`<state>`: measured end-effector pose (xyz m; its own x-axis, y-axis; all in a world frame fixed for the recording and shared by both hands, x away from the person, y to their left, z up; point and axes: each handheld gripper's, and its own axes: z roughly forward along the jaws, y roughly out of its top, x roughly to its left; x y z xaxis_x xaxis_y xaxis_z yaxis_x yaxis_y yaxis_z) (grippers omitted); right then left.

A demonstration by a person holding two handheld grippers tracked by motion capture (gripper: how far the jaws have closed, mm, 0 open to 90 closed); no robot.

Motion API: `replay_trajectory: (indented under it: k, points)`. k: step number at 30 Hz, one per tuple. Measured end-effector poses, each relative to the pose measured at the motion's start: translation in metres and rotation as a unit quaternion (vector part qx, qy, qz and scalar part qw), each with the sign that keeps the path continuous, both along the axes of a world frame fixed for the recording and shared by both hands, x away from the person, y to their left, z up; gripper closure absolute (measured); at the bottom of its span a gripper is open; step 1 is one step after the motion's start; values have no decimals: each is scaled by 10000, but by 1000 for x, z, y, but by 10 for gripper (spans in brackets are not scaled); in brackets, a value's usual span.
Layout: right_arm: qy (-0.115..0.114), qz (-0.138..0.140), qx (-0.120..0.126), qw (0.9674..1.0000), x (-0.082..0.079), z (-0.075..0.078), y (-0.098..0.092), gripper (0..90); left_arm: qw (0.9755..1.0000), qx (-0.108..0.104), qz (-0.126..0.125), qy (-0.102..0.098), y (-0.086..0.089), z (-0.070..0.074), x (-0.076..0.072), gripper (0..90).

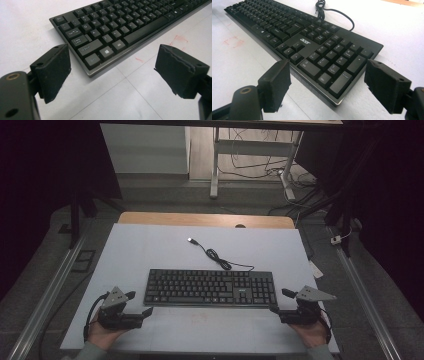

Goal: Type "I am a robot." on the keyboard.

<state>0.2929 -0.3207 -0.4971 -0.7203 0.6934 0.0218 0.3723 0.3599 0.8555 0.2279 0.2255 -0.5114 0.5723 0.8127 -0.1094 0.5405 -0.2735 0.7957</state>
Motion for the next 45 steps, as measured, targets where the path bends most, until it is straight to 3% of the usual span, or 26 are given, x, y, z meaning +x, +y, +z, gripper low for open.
replay_trajectory:
  k: [31, 40, 45]
  points:
    - [-40, 19, 49, 10000, -4, 2, 5, 218, 10000, -15, 44, -12, 3, -1, 1, 157]
    - [-84, 211, 62, 9997, -2, 7, 23, 218, 10000, -24, 19, -21, 3, -1, 4, 206]
    - [-40, 299, 268, 9992, 3, 12, 35, 225, 10000, -2, 15, -16, 0, -1, 7, 248]
